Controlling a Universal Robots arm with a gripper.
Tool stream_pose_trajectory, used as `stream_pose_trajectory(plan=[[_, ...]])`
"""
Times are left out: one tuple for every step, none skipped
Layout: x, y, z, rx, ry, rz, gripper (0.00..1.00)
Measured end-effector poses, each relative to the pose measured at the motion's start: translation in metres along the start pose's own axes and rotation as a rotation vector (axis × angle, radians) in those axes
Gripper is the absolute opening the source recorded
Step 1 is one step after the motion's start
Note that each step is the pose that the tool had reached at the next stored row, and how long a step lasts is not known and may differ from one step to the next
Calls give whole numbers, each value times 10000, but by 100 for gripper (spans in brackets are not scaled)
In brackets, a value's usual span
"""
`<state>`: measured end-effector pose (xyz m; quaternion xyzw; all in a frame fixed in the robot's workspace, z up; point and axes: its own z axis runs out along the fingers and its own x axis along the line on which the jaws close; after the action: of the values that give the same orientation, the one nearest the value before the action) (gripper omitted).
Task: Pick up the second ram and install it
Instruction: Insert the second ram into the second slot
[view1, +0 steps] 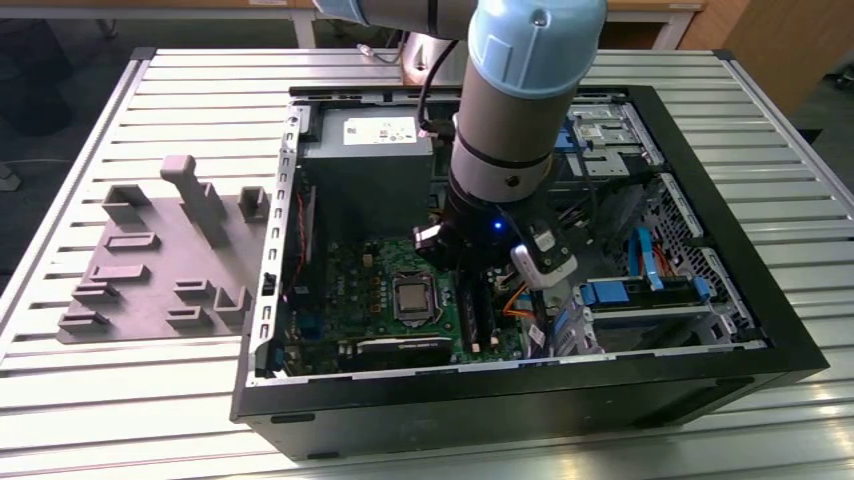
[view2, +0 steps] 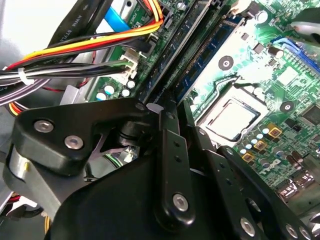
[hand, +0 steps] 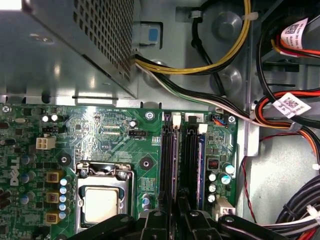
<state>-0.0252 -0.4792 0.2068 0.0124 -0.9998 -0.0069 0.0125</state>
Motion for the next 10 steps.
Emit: stream_pose_trajectory(plan=[[0, 1, -23, -3, -2, 0, 21], [1, 1, -62, 0, -1, 0, 21], [2, 1, -99, -2, -1, 1, 21], [3, 2, -140, 0, -1, 0, 21], [4, 2, -180, 1, 0, 0, 21], [5, 3, -212, -1, -1, 0, 21], [6, 3, -226, -1, 1, -1, 21], [6, 3, -231, 0, 2, -1, 21], [6, 3, -231, -3, 1, -1, 20], [6, 4, -230, -4, 1, -1, 20]])
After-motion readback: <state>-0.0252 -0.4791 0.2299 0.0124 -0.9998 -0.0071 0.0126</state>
